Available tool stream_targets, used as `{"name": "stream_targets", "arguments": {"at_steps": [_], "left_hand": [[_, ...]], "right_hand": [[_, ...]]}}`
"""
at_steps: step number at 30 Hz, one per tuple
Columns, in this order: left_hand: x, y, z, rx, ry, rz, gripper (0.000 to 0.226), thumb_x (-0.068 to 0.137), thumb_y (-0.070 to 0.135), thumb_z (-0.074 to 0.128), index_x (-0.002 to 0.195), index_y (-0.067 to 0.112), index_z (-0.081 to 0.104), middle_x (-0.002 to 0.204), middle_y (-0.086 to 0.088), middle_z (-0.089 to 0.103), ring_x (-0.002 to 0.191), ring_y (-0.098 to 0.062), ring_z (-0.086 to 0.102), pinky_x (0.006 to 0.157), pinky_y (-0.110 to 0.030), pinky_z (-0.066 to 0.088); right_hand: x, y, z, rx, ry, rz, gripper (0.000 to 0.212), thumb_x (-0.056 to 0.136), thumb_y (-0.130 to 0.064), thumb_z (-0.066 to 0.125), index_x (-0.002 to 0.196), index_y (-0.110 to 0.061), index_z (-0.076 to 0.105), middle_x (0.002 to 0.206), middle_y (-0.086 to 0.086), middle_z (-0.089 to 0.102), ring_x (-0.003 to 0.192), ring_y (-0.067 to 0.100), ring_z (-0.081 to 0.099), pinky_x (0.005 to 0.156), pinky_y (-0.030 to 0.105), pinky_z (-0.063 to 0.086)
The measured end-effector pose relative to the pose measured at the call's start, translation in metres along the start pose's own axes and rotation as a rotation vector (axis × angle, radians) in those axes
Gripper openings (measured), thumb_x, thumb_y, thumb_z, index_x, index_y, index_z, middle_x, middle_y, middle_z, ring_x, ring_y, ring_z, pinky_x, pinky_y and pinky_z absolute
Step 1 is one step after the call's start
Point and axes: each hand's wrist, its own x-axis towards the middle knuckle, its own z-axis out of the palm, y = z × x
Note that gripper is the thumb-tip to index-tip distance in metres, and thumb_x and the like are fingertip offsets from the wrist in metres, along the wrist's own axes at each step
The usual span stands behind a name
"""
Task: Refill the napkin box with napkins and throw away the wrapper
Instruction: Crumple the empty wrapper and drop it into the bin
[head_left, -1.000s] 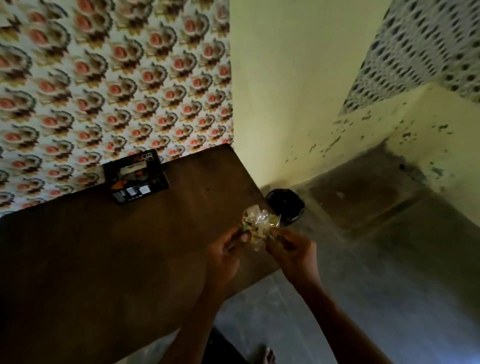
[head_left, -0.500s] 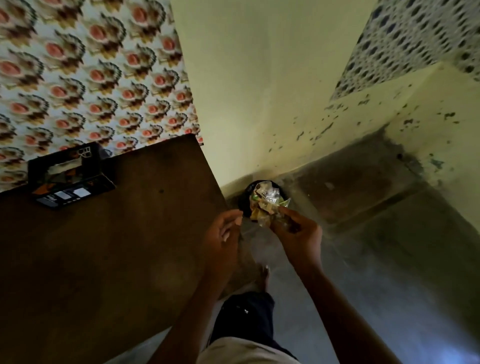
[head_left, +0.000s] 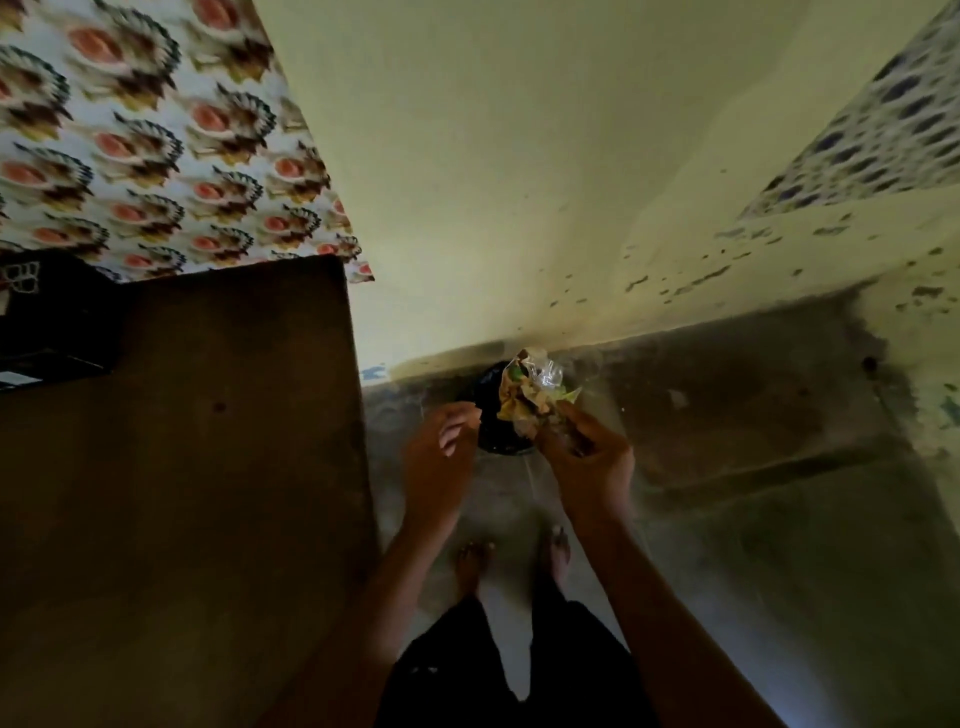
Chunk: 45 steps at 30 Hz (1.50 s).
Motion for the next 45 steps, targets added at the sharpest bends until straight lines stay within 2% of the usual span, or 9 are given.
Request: {"name": "stream_targets", "arguments": {"at_steps": [4, 9, 14, 18, 22, 25, 30, 41, 45], "left_hand": [[0.057, -0.043, 0.047, 0.085, 0.072, -0.164, 0.014, 0.096, 0.018, 0.064, 0.109, 0.017, 0.071, 0.109, 0.001, 0.074, 0.098, -0.005, 0.069, 0.078, -0.012, 0.053], [0.130, -0.138, 0.103, 0.202, 0.066, -0.286, 0.013, 0.090, 0.038, 0.064, 0.101, 0.034, 0.068, 0.109, 0.004, 0.074, 0.101, -0.010, 0.070, 0.092, -0.044, 0.058], [0.205, -0.248, 0.139, 0.249, 0.145, -0.416, 0.037, 0.077, 0.034, 0.059, 0.104, 0.012, 0.071, 0.108, -0.014, 0.074, 0.101, -0.028, 0.071, 0.092, -0.039, 0.057], [0.245, -0.328, 0.160, 0.366, 0.185, -0.481, 0.040, 0.084, 0.028, 0.061, 0.118, 0.007, 0.065, 0.119, -0.014, 0.066, 0.106, -0.025, 0.066, 0.076, -0.020, 0.048], [0.273, -0.409, 0.178, 0.402, 0.184, -0.505, 0.072, 0.084, 0.025, 0.062, 0.149, 0.010, 0.036, 0.149, -0.016, 0.044, 0.139, -0.030, 0.044, 0.114, -0.043, 0.041], [0.283, -0.449, 0.185, 0.364, 0.240, -0.412, 0.073, 0.079, 0.028, 0.061, 0.147, 0.010, 0.037, 0.144, -0.014, 0.051, 0.134, -0.029, 0.051, 0.112, -0.050, 0.044], [0.286, -0.475, 0.189, 0.422, 0.431, -0.250, 0.031, 0.092, 0.026, 0.064, 0.117, 0.006, 0.062, 0.099, 0.002, 0.063, 0.081, 0.003, 0.058, 0.073, -0.007, 0.050], [0.282, -0.485, 0.188, 0.345, 0.516, -0.208, 0.030, 0.094, 0.010, 0.062, 0.123, 0.013, 0.062, 0.100, 0.012, 0.068, 0.094, -0.005, 0.069, 0.083, -0.028, 0.062], [0.277, -0.469, 0.190, 0.445, 0.444, -0.217, 0.039, 0.093, 0.006, 0.060, 0.133, 0.008, 0.059, 0.122, -0.001, 0.066, 0.111, -0.006, 0.059, 0.083, 0.007, 0.040]], "right_hand": [[0.078, 0.054, 0.010, -0.043, -0.111, 0.108, 0.053, 0.079, -0.023, 0.086, 0.127, -0.011, 0.068, 0.096, 0.004, 0.078, 0.060, 0.005, 0.063, 0.051, 0.013, 0.051], [0.170, 0.139, 0.037, -0.106, -0.210, 0.138, 0.058, 0.075, -0.040, 0.085, 0.126, -0.018, 0.070, 0.092, 0.005, 0.075, 0.063, 0.000, 0.055, 0.051, 0.007, 0.039], [0.251, 0.253, 0.083, -0.258, -0.329, 0.160, 0.067, 0.066, -0.064, 0.079, 0.120, -0.026, 0.072, 0.106, 0.001, 0.078, 0.092, 0.009, 0.072, 0.071, 0.030, 0.063], [0.306, 0.341, 0.126, -0.384, -0.367, 0.165, 0.041, 0.075, -0.043, 0.082, 0.105, -0.016, 0.076, 0.083, -0.011, 0.073, 0.085, 0.013, 0.072, 0.069, 0.026, 0.059], [0.343, 0.419, 0.167, -0.516, -0.428, 0.121, 0.020, 0.086, -0.029, 0.078, 0.094, -0.010, 0.075, 0.079, -0.005, 0.066, 0.074, 0.014, 0.061, 0.057, 0.017, 0.047], [0.359, 0.457, 0.190, -0.561, -0.450, 0.145, 0.022, 0.090, -0.027, 0.073, 0.097, -0.006, 0.073, 0.074, -0.003, 0.058, 0.070, 0.015, 0.055, 0.056, 0.017, 0.042], [0.373, 0.498, 0.219, -0.649, -0.484, 0.095, 0.038, 0.086, -0.035, 0.069, 0.113, -0.010, 0.062, 0.098, 0.011, 0.060, 0.074, 0.030, 0.060, 0.065, 0.037, 0.053], [0.376, 0.521, 0.229, -0.763, -0.623, 0.078, 0.036, 0.101, -0.034, 0.050, 0.107, 0.000, 0.061, 0.088, 0.015, 0.058, 0.070, 0.033, 0.058, 0.058, 0.034, 0.044], [0.359, 0.506, 0.216, -0.749, -0.506, -0.032, 0.027, 0.094, -0.027, 0.046, 0.094, -0.004, 0.060, 0.080, 0.012, 0.055, 0.067, 0.033, 0.058, 0.056, 0.033, 0.039]]}}
